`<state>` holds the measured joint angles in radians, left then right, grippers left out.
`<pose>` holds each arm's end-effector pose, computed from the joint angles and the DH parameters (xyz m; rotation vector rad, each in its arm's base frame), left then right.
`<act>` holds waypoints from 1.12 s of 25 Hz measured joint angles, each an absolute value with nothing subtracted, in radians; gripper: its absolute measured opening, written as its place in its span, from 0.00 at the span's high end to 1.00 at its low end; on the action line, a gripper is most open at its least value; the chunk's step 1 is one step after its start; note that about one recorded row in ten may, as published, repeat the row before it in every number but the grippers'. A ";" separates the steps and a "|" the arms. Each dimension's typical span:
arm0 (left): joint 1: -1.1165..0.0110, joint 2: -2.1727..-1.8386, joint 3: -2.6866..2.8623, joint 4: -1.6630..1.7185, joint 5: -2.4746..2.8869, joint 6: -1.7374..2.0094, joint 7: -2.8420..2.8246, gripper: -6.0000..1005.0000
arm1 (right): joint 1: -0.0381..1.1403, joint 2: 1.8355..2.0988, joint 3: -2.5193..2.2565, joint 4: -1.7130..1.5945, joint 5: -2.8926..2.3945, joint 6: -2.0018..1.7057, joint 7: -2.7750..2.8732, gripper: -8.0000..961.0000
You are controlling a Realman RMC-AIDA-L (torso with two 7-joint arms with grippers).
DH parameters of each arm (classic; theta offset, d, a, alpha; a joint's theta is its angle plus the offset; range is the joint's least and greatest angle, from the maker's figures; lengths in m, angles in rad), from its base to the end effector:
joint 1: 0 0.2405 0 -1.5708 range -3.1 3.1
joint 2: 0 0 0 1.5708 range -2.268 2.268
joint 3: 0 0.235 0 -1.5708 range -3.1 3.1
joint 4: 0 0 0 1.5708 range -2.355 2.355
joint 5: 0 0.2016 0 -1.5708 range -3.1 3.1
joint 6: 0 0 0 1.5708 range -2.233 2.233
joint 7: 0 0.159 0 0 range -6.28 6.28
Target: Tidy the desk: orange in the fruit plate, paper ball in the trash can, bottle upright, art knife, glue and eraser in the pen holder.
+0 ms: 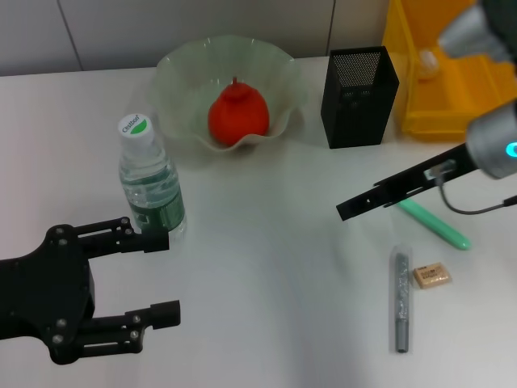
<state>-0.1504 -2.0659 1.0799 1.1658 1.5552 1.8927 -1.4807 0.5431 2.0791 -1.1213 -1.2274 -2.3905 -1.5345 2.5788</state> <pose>-0.1938 0.2261 0.0426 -2.9085 -0.2607 -1.0005 0.2003 0.3402 0.0129 -2.4989 1.3750 -0.0623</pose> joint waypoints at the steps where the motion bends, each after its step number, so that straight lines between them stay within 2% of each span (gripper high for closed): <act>1: -0.150 -2.066 1.081 1.164 1.556 1.892 -1.473 0.26 | 0.547 2.080 -1.161 -1.230 -2.413 -1.511 2.608 0.28; 15: -0.156 -2.068 1.072 1.162 1.556 1.882 -1.452 0.26 | 0.632 2.081 -1.356 -1.261 -2.663 -1.370 2.841 0.29; 28: -0.168 -2.069 1.071 1.134 1.547 1.879 -1.461 0.26 | 0.616 2.079 -1.327 -1.391 -2.709 -1.626 2.774 0.29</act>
<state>-0.1681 -2.0693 1.0715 1.1341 1.5468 1.8788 -1.4613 0.6156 2.0791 -1.3268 -1.3910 -2.7090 -1.6258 2.7744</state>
